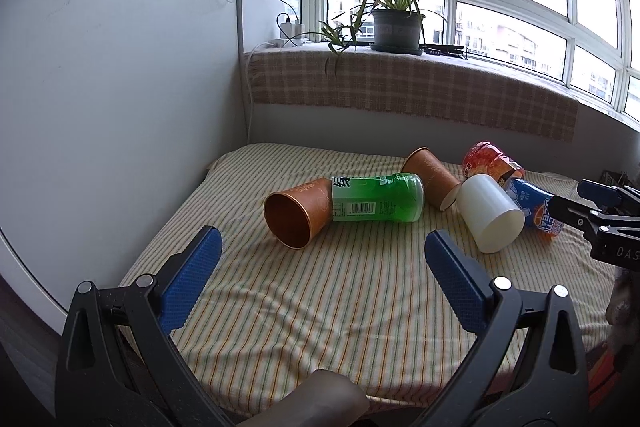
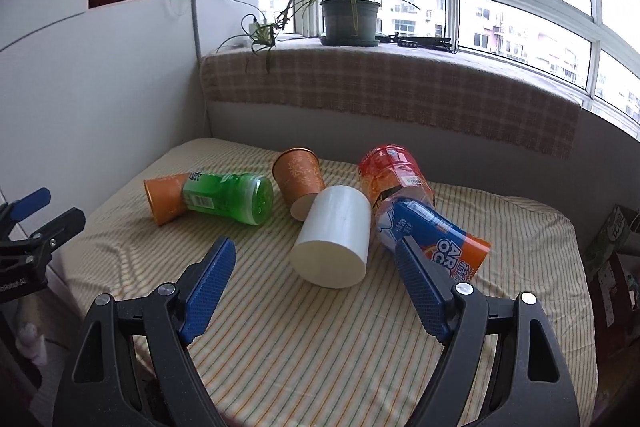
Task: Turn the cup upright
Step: 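Reach the right gripper to the lying green tea bottle and close on it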
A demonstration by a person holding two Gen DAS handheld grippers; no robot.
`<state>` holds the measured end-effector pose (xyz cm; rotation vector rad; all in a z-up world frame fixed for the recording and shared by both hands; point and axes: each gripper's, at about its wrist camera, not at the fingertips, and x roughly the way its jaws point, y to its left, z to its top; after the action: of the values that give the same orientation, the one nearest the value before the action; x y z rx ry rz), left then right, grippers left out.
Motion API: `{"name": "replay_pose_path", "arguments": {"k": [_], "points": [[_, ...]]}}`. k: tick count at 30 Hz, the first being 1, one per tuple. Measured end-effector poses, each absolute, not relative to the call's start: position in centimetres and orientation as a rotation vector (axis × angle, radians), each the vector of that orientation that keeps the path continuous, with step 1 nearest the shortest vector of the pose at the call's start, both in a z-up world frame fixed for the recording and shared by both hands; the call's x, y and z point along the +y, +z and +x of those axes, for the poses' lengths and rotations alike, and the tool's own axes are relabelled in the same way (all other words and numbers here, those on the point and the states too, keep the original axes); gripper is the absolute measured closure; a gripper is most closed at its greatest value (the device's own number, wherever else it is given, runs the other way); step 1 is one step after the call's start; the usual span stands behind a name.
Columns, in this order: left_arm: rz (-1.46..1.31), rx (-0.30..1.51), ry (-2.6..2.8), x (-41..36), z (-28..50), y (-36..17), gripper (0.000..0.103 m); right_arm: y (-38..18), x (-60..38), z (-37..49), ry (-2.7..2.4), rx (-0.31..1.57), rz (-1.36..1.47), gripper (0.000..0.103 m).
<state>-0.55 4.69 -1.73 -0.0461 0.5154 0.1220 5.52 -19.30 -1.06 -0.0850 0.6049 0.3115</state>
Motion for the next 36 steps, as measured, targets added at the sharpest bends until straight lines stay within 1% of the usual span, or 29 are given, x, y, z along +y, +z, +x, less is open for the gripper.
{"name": "replay_pose_path", "arguments": {"k": [10,15,23,36], "points": [[-0.057,0.560,0.160,7.1,-0.9,-2.8,0.000,-2.3,-12.8,10.6,0.500,0.687,-0.327,0.021],[-0.073,0.579,0.180,8.2,-1.3,-3.1,0.000,-3.0,-9.8,13.6,0.590,0.757,-0.440,0.021],[-0.116,0.604,0.224,10.6,-1.9,-3.4,0.000,-5.8,-4.5,17.1,0.674,0.829,-0.730,0.021],[-0.159,0.613,0.275,13.3,-2.7,-3.7,0.000,-9.7,-0.1,19.5,0.657,0.831,-1.021,0.021]]}}
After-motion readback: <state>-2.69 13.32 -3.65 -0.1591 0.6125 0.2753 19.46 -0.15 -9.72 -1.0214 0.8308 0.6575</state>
